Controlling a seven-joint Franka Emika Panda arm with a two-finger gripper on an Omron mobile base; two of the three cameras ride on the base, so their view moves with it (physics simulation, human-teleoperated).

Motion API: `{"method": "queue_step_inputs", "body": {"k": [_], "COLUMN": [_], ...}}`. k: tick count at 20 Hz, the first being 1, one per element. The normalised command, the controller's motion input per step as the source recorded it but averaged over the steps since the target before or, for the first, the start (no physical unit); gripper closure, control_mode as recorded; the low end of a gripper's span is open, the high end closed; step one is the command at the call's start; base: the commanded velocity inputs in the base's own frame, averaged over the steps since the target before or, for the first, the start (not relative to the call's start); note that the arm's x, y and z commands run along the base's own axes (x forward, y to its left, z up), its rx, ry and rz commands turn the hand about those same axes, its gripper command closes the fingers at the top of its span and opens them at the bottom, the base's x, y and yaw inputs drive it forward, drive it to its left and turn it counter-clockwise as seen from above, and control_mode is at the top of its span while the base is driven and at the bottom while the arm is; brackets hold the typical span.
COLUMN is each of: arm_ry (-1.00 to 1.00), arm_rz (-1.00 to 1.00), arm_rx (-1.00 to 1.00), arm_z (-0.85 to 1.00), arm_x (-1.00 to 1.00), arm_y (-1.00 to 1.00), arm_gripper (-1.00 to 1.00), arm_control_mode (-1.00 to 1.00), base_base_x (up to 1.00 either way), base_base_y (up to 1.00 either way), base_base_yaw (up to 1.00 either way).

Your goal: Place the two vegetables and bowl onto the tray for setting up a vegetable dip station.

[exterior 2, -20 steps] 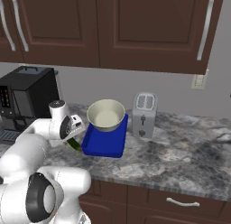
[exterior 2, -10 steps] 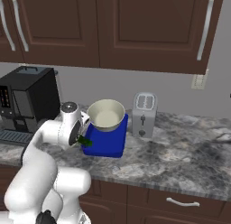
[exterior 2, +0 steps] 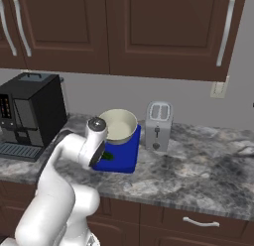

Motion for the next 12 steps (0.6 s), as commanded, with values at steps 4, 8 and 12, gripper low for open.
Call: {"method": "queue_step_inputs", "body": {"k": [4, 8, 12], "arm_ry": [0.00, 0.05, 0.12], "arm_rz": [0.20, 0.12, 0.03], "arm_rx": [0.00, 0.00, 0.00], "arm_z": [0.00, 0.00, 0.00], "arm_x": [0.01, 0.16, 0.14], "arm_y": [-0.33, -0.30, -0.27], "arm_gripper": [1.00, 1.00, 1.00], "arm_control_mode": [-1.00, -1.00, -1.00], "base_base_x": [0.00, 0.00, 0.00], "base_base_y": [0.00, 0.00, 0.00], "base_base_yaw": [0.00, 0.00, 0.00]}}
